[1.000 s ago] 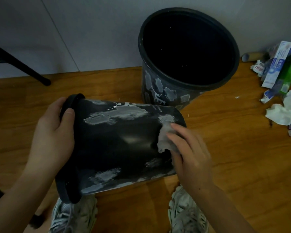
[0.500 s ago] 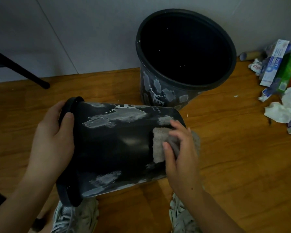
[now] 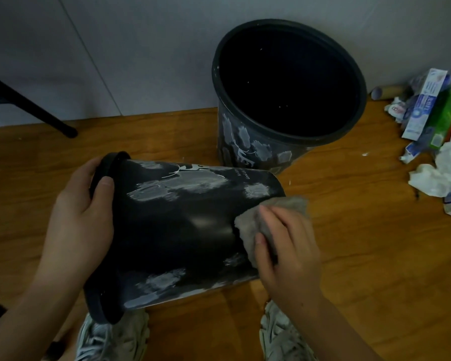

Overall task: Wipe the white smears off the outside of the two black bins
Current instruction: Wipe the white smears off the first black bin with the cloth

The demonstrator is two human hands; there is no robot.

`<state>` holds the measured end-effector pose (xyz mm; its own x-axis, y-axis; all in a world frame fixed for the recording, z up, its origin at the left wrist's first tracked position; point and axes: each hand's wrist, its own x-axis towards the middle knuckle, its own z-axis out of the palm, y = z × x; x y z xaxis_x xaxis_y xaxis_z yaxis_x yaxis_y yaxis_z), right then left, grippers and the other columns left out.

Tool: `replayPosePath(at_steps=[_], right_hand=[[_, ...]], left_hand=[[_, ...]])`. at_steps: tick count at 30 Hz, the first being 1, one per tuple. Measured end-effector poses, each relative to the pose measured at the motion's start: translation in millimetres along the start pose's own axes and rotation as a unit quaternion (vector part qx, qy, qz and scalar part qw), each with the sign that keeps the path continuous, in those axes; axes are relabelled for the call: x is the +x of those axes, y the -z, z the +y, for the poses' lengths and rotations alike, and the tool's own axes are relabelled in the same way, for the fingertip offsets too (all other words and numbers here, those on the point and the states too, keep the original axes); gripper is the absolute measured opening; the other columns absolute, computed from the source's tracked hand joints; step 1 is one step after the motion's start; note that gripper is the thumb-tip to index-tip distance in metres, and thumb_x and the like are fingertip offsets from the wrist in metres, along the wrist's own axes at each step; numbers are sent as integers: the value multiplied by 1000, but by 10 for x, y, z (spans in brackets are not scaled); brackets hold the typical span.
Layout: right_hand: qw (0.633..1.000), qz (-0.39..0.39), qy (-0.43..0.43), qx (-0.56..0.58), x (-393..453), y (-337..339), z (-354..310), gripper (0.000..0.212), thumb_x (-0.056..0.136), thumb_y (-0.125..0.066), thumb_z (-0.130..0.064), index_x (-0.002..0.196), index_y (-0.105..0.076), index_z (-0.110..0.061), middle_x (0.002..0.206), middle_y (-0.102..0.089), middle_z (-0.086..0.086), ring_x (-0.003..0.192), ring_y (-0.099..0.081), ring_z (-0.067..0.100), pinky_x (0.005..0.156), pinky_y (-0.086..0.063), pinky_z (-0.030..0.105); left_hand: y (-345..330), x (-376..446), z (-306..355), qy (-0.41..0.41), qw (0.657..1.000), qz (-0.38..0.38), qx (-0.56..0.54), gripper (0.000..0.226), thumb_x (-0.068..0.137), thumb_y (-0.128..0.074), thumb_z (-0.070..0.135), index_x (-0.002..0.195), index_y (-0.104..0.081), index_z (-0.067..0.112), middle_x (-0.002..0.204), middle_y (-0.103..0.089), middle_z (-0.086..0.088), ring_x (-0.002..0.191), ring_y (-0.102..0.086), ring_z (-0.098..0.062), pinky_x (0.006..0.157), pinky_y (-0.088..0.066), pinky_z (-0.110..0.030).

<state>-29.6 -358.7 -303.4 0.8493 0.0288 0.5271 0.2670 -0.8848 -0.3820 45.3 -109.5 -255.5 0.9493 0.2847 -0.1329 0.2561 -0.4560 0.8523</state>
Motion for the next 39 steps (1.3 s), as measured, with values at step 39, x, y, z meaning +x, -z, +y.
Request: replayPosePath(at_steps=[39], right_hand=[[998,-54,0,-30,60,-126,53,35,93,-54,-42,118,-62,-19,122,-62,13,121,-52,32,98,-43,57]], left_hand=[[9,-222,-39,-61,998,7,8,42,100,-42,16,143,-41,19,122,-49,19,96,-44,17,75,-38,1]])
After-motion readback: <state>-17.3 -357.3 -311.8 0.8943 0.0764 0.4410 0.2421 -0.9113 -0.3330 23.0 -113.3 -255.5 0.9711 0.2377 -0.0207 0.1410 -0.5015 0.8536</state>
